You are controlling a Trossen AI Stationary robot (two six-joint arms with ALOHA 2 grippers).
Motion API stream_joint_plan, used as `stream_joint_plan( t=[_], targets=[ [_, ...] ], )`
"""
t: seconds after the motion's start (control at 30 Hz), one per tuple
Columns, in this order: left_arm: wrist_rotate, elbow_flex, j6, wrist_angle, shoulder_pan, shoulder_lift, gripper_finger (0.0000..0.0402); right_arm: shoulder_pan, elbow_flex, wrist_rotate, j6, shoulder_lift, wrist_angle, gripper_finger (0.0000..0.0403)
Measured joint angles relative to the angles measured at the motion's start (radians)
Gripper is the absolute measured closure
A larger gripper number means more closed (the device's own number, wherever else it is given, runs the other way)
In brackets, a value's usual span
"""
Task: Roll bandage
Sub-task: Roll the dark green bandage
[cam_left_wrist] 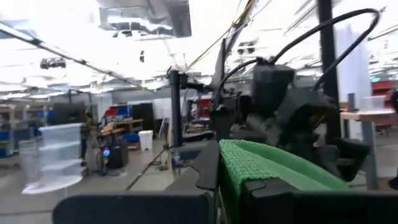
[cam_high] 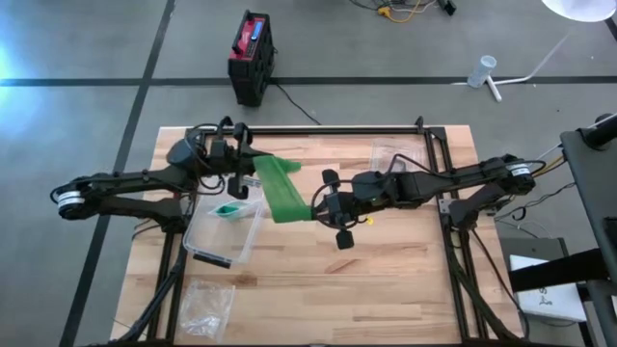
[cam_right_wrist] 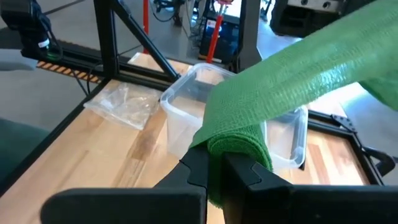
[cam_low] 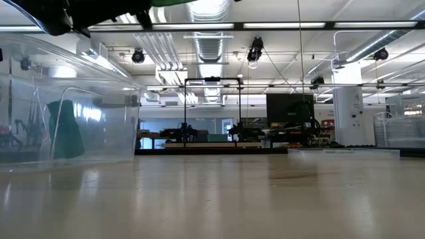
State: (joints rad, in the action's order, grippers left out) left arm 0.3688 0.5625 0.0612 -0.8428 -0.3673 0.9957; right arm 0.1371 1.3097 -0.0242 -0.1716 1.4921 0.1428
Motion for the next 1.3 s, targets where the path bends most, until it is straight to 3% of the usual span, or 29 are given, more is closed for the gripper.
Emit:
stream_joint_plan(
  t=[0.33,0.47,0.7,1.3],
  targets=[
    [-0.044,0.008,-0.004,0.014,-0.001,0.112,0.0401,0.009,-0.001,-0.045,-0.016,0.002,-0.023,0.0394],
    [-0.041,0.038,-0.004,0.012,0.0,0.133,0.0401,0.008,-0.001,-0.105,-0.022,0.003,-0.029,0.0394],
    [-0.008,0.127,0.007,0.022,0.003,0.138,0.0401,0.008,-0.006,-0.114,0.009,0.039,-0.07,0.0394],
    [0.05,0.117,-0.078,0.418,-0.003,0.055,0.0401,0.037,-0.006,-0.11,-0.046,0.015,-0.346,0.0394]
  ],
)
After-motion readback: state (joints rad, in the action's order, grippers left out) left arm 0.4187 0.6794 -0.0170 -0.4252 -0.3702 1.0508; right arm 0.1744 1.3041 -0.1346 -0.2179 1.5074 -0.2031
